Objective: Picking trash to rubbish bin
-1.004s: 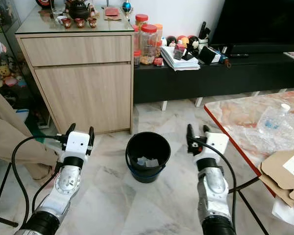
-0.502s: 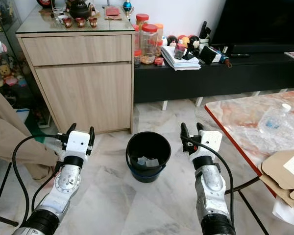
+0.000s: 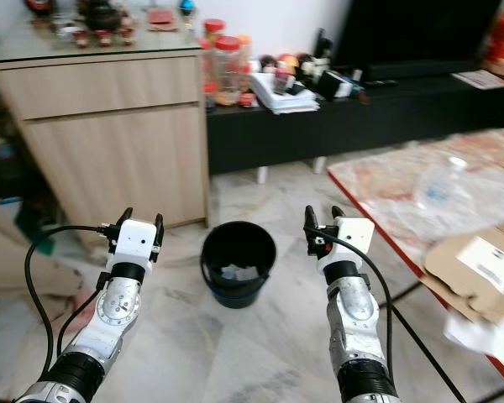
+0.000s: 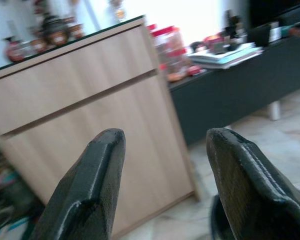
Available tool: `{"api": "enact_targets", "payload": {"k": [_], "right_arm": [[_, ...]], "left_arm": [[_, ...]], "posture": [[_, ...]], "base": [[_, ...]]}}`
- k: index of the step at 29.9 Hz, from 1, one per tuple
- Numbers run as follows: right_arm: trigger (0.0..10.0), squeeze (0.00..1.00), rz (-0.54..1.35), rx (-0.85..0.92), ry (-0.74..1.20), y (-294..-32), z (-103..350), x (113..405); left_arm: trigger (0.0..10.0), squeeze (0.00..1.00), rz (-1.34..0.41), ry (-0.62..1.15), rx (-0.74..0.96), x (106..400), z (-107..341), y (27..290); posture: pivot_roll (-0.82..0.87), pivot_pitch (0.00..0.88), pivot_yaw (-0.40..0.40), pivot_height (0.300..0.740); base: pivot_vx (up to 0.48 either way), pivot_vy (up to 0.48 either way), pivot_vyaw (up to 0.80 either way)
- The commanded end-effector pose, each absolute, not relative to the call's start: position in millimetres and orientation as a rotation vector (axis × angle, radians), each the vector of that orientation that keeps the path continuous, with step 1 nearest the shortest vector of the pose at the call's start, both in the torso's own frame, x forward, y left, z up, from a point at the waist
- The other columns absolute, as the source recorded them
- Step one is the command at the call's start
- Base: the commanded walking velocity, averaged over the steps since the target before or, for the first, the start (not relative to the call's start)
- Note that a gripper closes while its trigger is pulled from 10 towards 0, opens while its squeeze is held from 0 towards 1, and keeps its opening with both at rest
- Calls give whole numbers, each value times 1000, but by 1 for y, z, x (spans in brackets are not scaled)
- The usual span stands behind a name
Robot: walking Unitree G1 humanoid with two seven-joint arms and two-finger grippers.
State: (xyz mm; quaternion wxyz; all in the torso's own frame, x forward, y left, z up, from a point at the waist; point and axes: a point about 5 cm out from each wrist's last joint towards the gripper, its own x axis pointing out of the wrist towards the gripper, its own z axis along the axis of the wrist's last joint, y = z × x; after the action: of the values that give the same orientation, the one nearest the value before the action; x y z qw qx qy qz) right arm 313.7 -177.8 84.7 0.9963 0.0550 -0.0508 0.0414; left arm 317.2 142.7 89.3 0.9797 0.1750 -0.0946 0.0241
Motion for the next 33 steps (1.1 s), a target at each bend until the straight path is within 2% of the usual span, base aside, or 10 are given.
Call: {"api": "enact_targets", "payload": {"k": [1,33], "right_arm": [[10000,0,79,103,-99,-179,86,314],[10000,0,77,104,-100,-174,86,315]], "left_arm": [[10000,0,35,-202,360,318,91,140],[10000,0,25,-210,362,316,92,142]], "posture": [[60,0,-103,740],[91,0,-91,740]], "base": [[0,0,-781],[0,0,-781]]}}
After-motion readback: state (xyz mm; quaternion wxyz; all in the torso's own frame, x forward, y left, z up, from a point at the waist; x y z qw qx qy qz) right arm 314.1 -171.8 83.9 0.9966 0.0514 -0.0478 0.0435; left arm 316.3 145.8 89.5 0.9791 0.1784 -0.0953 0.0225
